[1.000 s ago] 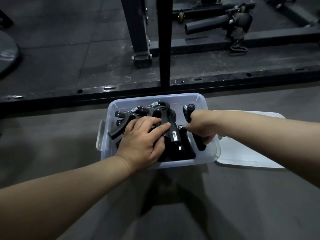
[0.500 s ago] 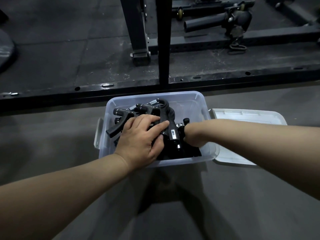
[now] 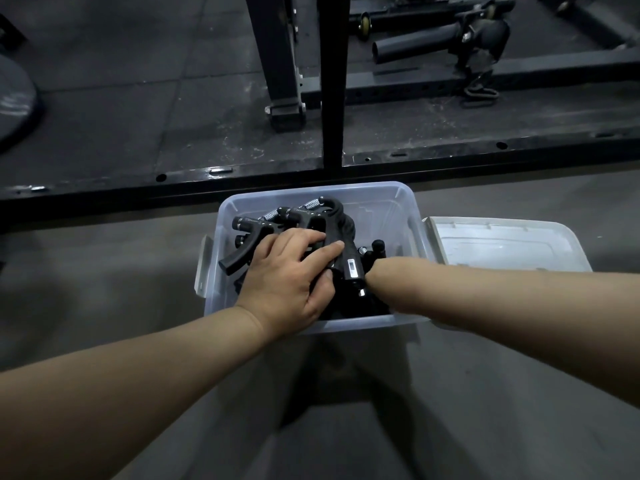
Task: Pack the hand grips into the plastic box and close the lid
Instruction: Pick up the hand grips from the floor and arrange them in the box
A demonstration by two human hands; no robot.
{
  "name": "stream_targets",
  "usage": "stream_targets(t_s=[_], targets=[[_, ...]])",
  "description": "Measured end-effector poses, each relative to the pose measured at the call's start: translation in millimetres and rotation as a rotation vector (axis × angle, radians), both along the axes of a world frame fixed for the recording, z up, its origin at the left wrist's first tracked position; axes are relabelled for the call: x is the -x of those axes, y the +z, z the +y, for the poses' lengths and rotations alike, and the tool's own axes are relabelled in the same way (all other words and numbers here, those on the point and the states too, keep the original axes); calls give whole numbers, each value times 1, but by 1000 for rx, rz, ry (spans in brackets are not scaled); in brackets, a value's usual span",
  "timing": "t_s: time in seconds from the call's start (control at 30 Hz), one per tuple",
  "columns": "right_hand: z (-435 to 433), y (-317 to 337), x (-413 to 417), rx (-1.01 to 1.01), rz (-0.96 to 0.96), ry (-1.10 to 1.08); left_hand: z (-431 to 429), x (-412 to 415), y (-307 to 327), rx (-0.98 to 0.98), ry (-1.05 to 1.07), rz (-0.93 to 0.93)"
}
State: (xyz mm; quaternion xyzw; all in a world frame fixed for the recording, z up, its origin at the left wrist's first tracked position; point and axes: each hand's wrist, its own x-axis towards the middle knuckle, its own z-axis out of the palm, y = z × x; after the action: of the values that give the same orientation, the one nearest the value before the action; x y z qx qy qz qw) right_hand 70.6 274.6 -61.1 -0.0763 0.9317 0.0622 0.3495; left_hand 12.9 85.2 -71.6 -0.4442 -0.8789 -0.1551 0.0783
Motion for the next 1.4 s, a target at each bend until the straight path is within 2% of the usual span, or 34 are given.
stream_targets(t_s=[0.3,0.4,0.47,0.53,0.57,0.63,0.7,0.83,0.9,0.97,1.07,1.13,1.27,1.4], targets=[[3,7,6,62,-14,-13,0,1,2,-16,-2,-20],[3,18,3,9,7,-67,-2,1,4,-58,48,-87],[4,33,4,66,170,-204,-4,4,4,-91,152,-154],[3,49,10,279,349,-490,-6,9,3,-109,265,-214],[-1,55,15,415,402,-643,-7,12,3,-121,293,-229],[-13,59,26,543,444,-757,-11,16,1,-134,286,-208],[-28,56,35,519,387,-742,-14,18,-2,-152,229,-199],[-46,47,49,378,282,-709,-19,24,-2,-361,158,-361],[-46,49,51,362,288,-729,-24,27,-1,-412,180,-346],[-40,56,49,367,306,-764,-28,32,6,-371,277,-294],[-23,67,43,562,385,-933,-29,38,9,-123,455,-258],[-11,66,35,766,408,-1053,-28,39,4,24,465,-207],[0,59,14,1200,383,-1305,-26,38,-1,86,474,-166],[-1,53,-2,1388,395,-1412,-24,34,0,203,441,-91]])
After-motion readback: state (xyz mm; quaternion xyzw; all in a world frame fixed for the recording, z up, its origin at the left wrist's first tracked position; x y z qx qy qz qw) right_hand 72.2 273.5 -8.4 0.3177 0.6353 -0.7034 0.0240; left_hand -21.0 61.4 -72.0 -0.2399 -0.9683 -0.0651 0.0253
